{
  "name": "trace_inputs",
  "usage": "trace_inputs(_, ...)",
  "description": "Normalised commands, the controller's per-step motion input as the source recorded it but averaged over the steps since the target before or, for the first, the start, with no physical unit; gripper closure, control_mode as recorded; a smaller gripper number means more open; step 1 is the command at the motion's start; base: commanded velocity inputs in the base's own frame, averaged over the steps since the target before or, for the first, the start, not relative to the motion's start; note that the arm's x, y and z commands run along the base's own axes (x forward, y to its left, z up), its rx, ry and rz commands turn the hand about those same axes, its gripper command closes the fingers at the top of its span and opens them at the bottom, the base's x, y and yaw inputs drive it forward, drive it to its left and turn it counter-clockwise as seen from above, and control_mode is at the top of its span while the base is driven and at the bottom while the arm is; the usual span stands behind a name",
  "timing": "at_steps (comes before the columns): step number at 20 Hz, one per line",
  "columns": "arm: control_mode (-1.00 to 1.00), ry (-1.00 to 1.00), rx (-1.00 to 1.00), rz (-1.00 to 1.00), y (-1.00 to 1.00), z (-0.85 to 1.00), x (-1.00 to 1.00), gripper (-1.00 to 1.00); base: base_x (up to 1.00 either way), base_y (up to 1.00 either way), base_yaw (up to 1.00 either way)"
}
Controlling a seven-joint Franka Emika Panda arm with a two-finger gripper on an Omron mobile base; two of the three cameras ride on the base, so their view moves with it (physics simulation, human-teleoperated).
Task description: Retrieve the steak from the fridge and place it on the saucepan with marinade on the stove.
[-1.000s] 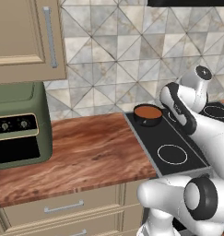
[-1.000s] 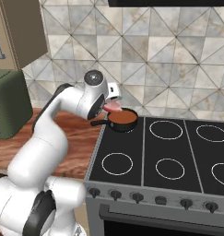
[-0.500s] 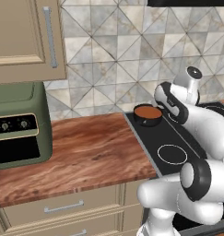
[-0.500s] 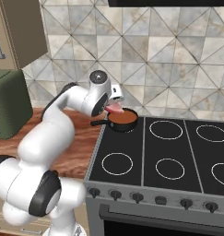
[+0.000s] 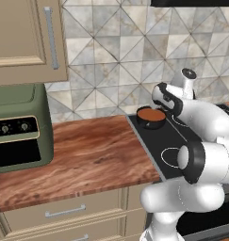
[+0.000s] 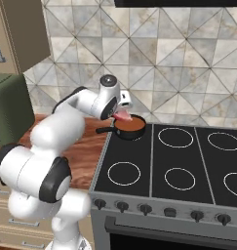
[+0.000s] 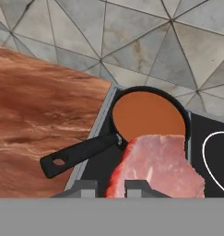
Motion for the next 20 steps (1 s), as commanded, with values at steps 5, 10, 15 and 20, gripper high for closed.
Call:
trace_inputs(5, -1.0, 0.02, 0.0, 0.0, -0.05, -0.36, 0.47, 1.0, 0.0, 0.0, 0.0)
trace_inputs(10, -1.0, 0.01, 0.0, 0.0, -0.15, -0.29, 0.5, 1.0, 0.0, 0.0, 0.0)
trace_inputs(15, -1.0, 0.02, 0.01, 0.0, -0.22, -0.23, 0.54, 1.0, 0.0, 0.0, 0.0)
trace_inputs(20, -1.0, 0.02, 0.0, 0.0, -0.03, -0.3, 0.47, 1.0, 0.0, 0.0, 0.0)
